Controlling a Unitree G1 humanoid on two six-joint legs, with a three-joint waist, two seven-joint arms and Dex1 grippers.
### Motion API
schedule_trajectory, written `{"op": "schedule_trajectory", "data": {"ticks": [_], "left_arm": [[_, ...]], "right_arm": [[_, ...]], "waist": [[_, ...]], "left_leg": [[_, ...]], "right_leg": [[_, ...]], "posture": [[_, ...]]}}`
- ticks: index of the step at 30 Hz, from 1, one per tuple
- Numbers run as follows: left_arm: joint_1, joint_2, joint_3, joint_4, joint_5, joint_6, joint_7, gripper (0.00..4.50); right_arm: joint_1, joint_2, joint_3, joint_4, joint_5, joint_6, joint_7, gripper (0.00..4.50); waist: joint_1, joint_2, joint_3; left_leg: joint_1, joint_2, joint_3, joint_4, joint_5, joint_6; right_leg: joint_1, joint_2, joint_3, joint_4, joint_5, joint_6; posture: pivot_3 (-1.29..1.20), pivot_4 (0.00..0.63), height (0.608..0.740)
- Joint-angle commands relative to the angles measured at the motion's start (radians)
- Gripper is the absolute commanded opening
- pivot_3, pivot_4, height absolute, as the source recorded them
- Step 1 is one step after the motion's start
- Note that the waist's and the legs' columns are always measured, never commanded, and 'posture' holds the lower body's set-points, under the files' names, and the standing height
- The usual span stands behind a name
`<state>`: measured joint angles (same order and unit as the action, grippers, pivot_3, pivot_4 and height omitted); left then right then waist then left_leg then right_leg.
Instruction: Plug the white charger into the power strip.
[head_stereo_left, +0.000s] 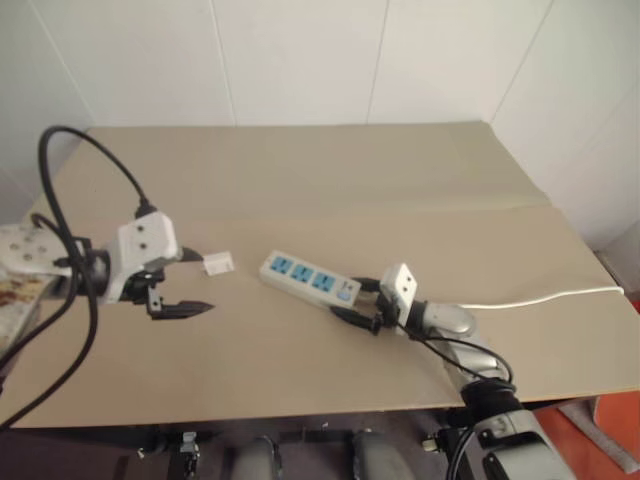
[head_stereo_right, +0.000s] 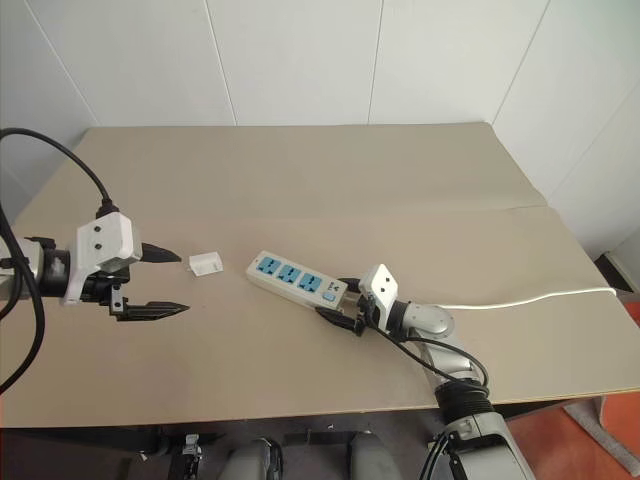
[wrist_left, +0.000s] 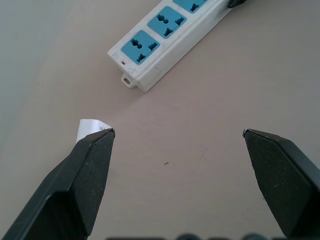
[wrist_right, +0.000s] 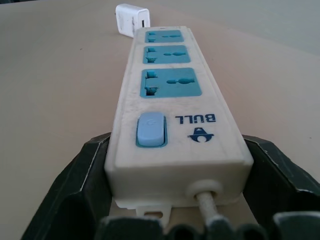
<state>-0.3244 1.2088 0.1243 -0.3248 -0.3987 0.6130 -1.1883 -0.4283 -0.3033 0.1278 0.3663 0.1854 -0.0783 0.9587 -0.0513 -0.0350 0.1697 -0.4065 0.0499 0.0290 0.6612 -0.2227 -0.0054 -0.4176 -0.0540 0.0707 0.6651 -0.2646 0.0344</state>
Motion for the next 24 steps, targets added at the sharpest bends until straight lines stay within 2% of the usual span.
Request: {"op": "schedule_trajectory", "data": {"ticks": [1, 4, 6, 9, 11, 14, 17, 20, 24], "left_arm": [[-0.006, -0.001, 0.053, -0.007, -0.01, -0.015, 0.014, 4.5], [-0.068, -0.028, 0.039, 0.035, -0.015, -0.023, 0.026, 4.5], [-0.172, -0.035, -0.018, 0.101, -0.006, 0.022, 0.015, 4.5], [-0.406, -0.038, -0.199, 0.257, 0.126, -0.005, -0.06, 4.5], [-0.604, -0.071, -0.36, 0.394, 0.256, -0.081, -0.181, 4.5], [-0.923, -0.2, -0.596, 0.675, 0.433, -0.099, -0.387, 4.5], [-1.149, -0.386, -0.771, 1.008, 0.628, -0.131, -0.42, 4.5], [-1.232, -0.505, -0.853, 1.247, 0.746, -0.229, -0.405, 4.5], [-1.278, -0.581, -0.869, 1.413, 0.814, -0.337, -0.401, 4.5]], "right_arm": [[0.004, 0.005, 0.024, 0.018, -0.02, -0.013, 0.005, 3.42], [0.007, -0.002, 0.032, 0.016, -0.024, -0.032, 0.023, 3.42], [0.003, -0.018, 0.042, 0.015, -0.022, -0.041, 0.061, 3.42], [-0.018, -0.057, 0.061, 0.023, -0.01, -0.057, 0.16, 3.42], [-0.047, -0.074, 0.071, 0.05, -0.009, -0.062, 0.214, 3.42], [-0.099, -0.074, 0.083, 0.126, -0.027, -0.096, 0.254, 3.42], [-0.145, -0.066, 0.093, 0.194, -0.041, -0.123, 0.279, 3.42], [-0.175, -0.054, 0.099, 0.242, -0.054, -0.143, 0.284, 3.42], [-0.186, -0.047, 0.109, 0.254, -0.063, -0.158, 0.282, 3.42]], "waist": [[0.0, 0.0, 0.0], [0.002, 0.0, 0.0], [0.005, -0.001, 0.0], [0.009, -0.001, -0.001], [0.01, -0.001, -0.001], [0.012, -0.001, -0.001], [0.012, -0.001, -0.001], [-0.008, 0.0, -0.001], [-0.026, 0.0, 0.0]], "left_leg": [[0.0, 0.0, 0.0, 0.0, 0.0, 0.0], [0.0, 0.0, 0.0, 0.0, 0.0, 0.0], [0.0, 0.0, 0.0, 0.0, 0.0, 0.0], [0.0, 0.0, 0.0, 0.0, 0.0, 0.0], [0.0, -0.001, -0.001, 0.0, 0.0, 0.0], [0.001, -0.001, -0.001, 0.001, 0.0, 0.0], [0.001, -0.001, -0.001, 0.001, 0.0, 0.0], [0.002, -0.001, -0.001, 0.001, 0.0, 0.0], [-0.004, -0.001, -0.001, 0.0, 0.0, 0.001]], "right_leg": [[0.0, 0.0, 0.0, 0.0, 0.0, 0.0], [0.0, 0.0, 0.0, 0.0, 0.0, 0.0], [0.001, 0.0, 0.0, 0.0, 0.0, 0.0], [0.001, 0.001, 0.0, 0.0, 0.0, 0.0], [0.002, 0.001, 0.0, -0.001, 0.0, 0.0], [0.004, 0.001, -0.001, -0.002, 0.0, 0.0], [0.005, 0.001, -0.001, -0.003, 0.0, 0.0], [0.005, 0.001, 0.0, -0.003, 0.0, 0.001], [-0.005, 0.002, 0.002, 0.0, -0.001, 0.0]], "posture": [[0.0, 0.15, 0.74], [0.0, 0.15, 0.74], [0.0, 0.15, 0.74], [0.0, 0.15, 0.74], [0.0, 0.15, 0.74], [0.0, 0.15, 0.74], [0.0, 0.15, 0.74], [0.0, 0.15, 0.74], [0.0, 0.15, 0.74]]}}
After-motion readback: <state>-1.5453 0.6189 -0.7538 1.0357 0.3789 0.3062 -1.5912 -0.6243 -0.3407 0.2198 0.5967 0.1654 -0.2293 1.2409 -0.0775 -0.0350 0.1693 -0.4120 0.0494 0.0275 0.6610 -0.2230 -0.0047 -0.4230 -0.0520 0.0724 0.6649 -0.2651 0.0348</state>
